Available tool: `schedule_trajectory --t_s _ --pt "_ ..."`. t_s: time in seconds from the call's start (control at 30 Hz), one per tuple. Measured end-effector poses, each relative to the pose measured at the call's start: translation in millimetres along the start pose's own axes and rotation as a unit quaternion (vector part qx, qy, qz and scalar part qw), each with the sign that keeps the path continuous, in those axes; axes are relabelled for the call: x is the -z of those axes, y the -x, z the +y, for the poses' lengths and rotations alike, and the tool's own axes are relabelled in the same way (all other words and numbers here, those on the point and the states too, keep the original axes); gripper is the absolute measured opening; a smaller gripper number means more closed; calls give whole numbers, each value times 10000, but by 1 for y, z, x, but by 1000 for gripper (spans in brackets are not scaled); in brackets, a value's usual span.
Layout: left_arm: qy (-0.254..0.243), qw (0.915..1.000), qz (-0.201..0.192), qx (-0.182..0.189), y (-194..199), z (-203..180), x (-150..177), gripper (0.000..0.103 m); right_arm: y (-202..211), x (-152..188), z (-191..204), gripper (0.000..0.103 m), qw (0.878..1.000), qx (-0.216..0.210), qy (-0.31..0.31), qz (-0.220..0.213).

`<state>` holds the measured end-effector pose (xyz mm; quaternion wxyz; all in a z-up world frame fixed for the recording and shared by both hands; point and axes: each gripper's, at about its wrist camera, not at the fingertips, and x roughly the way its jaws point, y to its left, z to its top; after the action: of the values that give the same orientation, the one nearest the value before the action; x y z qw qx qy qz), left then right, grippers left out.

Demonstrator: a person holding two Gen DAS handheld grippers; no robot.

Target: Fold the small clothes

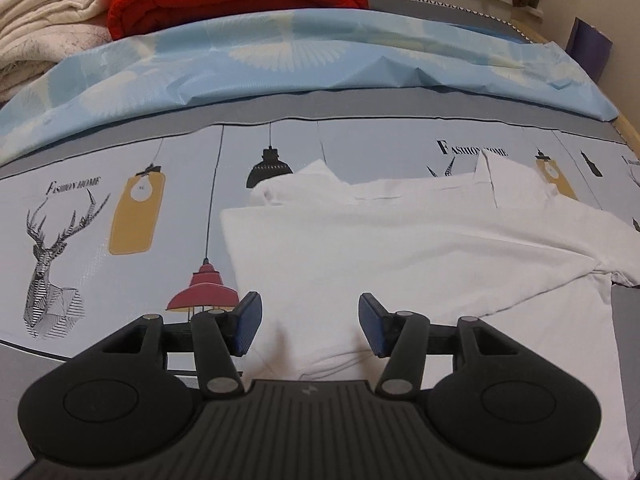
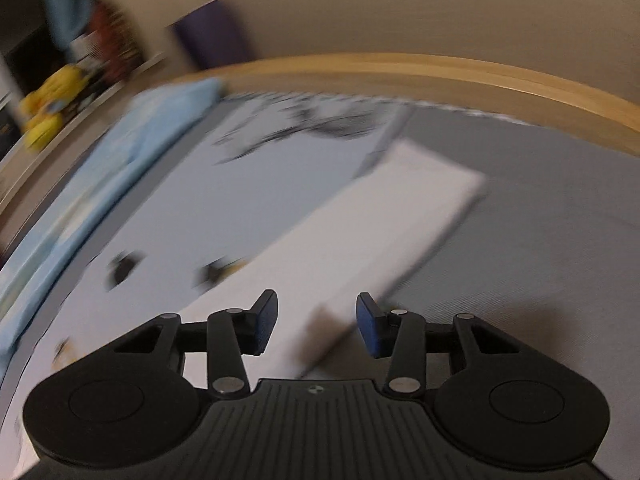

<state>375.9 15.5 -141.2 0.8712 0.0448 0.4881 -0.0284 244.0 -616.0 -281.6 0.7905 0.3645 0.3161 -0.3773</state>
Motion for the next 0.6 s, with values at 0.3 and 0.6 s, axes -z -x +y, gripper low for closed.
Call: schedule_trajectory --t_s 0.3,0.6 --pt "-175 9998 53 -82 -3 -7 1 59 -38 -19 -54 47 9956 -281 -897 9" --pt "-153 9998 -20 -146 6 10 4 59 -39 -25 -36 4 9954 -20 -820 -491"
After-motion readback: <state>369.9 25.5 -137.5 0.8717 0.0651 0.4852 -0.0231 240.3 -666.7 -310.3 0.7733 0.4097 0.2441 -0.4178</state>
